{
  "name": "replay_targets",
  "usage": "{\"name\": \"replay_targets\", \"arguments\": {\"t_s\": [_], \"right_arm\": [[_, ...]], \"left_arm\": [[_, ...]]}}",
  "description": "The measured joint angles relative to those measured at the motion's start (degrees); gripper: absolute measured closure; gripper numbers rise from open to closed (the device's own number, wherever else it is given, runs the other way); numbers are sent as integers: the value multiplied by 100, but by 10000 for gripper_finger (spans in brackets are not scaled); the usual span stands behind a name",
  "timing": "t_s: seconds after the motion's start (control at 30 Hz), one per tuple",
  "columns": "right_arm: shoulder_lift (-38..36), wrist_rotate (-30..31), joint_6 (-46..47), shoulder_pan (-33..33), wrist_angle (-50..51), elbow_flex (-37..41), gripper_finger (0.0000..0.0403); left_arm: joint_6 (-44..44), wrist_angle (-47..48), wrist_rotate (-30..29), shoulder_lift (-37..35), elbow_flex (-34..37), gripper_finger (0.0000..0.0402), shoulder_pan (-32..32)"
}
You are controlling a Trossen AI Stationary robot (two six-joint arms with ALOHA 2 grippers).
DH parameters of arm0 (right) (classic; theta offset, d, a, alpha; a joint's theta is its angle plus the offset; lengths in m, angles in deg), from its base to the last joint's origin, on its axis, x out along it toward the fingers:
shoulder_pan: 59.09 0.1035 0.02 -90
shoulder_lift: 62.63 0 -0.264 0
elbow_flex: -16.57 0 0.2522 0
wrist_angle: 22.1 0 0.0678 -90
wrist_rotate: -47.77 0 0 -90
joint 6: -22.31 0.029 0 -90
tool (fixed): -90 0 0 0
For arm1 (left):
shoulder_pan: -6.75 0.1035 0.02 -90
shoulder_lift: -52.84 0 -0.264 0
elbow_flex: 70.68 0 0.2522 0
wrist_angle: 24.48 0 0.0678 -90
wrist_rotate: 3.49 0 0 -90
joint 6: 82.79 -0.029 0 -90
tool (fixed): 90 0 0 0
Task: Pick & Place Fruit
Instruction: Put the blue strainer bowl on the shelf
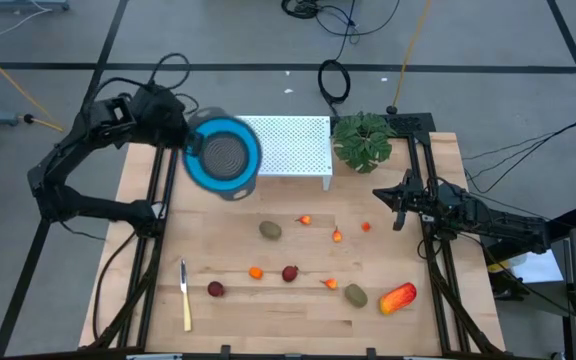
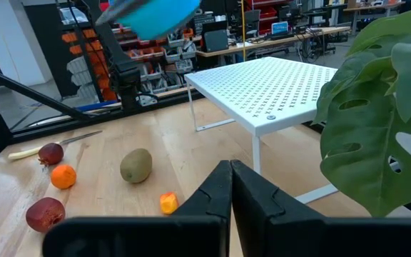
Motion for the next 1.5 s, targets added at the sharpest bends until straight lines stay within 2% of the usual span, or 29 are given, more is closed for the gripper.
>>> {"name": "replay_targets", "arguments": {"t_s": [0.17,0.33,0.7,0.83,0.93,1.07,1.17,1.37,1.5], "right_arm": [[0,0,0,-1,0,-1,399],[-1,0,0,1,1,0,399],[0,0,-317,1,7,0,399],[0,0,-317,0,7,-1,399],[0,0,-317,1,7,0,399],[0,0,-318,1,9,-2,399],[-1,0,-318,0,30,-1,399],[-2,0,-317,-1,44,0,399],[-1,0,-317,-1,44,0,399]], "left_arm": [[146,-950,48,162,-1,397,9],[348,-1458,239,440,-1,396,156],[500,-1705,1303,1215,-1,396,823],[522,-1691,1403,1458,1,396,1018],[351,-1683,1498,1616,1,396,1147],[-1,-1665,2005,1752,3,396,1375],[-207,-1664,2115,1817,3,396,1522],[-1309,-1516,2542,1840,3,396,1809],[-1536,-1453,2705,1842,3,396,2002]]}}
